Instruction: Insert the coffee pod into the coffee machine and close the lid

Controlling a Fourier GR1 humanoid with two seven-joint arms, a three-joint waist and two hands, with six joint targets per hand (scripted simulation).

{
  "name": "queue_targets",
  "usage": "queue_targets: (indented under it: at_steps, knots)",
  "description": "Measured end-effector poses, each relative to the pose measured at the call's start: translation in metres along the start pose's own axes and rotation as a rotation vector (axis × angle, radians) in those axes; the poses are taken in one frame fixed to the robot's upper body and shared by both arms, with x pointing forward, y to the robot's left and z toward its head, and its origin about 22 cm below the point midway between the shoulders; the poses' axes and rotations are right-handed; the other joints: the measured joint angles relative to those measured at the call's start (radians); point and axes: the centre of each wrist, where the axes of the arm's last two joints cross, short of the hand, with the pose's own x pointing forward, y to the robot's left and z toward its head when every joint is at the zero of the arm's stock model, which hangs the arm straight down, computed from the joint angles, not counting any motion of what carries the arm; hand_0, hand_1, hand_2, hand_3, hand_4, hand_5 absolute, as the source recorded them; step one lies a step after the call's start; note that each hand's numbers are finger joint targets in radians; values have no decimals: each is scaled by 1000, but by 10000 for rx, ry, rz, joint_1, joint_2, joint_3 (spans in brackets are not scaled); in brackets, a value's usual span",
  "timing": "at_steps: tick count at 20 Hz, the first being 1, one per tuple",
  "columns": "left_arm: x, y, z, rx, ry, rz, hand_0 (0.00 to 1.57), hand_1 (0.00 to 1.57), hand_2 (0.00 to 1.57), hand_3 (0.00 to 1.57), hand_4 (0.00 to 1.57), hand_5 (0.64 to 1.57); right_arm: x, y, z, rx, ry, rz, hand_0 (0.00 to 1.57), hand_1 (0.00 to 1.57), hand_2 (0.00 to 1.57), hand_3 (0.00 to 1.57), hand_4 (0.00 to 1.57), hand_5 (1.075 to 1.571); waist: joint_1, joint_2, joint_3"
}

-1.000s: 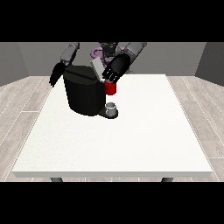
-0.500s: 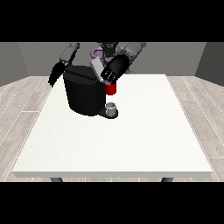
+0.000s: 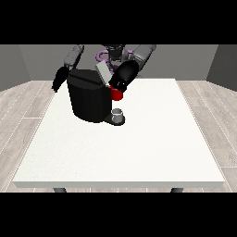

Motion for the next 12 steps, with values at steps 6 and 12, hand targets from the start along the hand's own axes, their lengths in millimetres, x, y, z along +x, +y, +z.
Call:
queue_targets:
  at_steps: [6, 12]
  knots:
    - [-2, -10, -1, 73, -104, 76, 1138, 1138, 1136, 963, 0, 1571, -7, -6, 3, -76, 25, 41, 0, 0, 0, 0, 41, 1571, 58, 8, 8]
    - [5, 7, -2, 712, -418, 150, 1241, 1241, 1202, 970, 0, 1571, 5, -4, -8, -95, -178, 68, 0, 0, 0, 0, 0, 1571, 14, 343, -4]
